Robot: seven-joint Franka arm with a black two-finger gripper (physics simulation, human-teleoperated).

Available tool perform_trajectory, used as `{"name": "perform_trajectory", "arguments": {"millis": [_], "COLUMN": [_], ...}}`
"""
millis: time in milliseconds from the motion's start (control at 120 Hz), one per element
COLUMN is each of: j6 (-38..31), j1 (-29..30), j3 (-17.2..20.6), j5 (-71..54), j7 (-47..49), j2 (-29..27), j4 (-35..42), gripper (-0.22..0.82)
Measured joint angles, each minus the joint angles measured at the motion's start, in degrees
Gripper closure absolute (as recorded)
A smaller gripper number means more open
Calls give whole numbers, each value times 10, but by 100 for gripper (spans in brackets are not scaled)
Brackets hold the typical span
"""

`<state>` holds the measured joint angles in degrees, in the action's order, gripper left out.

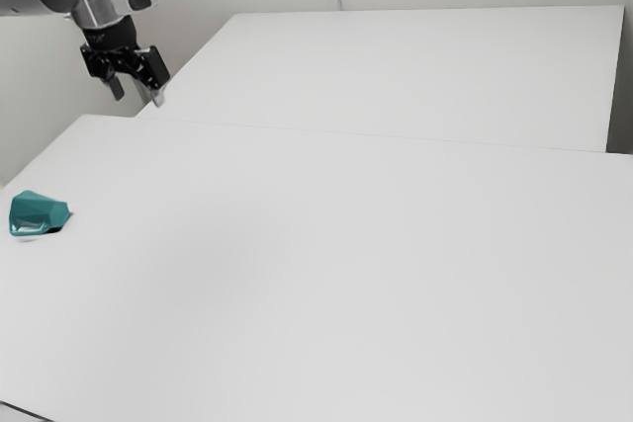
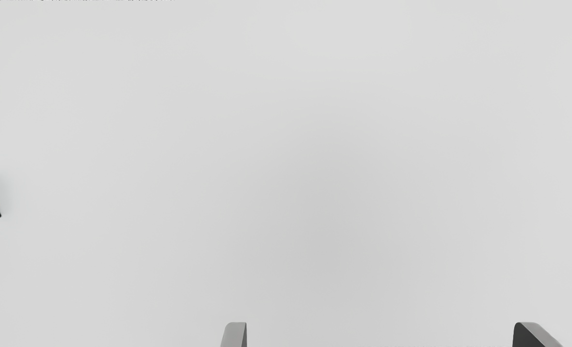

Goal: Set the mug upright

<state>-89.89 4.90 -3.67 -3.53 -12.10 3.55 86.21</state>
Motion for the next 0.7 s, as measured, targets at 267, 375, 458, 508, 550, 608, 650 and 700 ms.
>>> {"name": "perform_trajectory", "arguments": {"millis": [267,375,458,508,550,608,650,700], "j6": [-21,-54,-87,-111,-132,-157,-175,-198], "j1": [-31,-38,19,86,146,224,271,307], "j3": [-58,-89,-92,-91,-86,-67,-48,-34], "j5": [10,24,42,63,85,114,130,153], "j7": [-19,-24,-30,-39,-49,-62,-73,-90], "j2": [-26,-60,-77,-80,-81,-84,-86,-85], "j4": [40,120,173,197,216,238,252,262], "gripper": [0,0,0,0,0,0,0,0]}}
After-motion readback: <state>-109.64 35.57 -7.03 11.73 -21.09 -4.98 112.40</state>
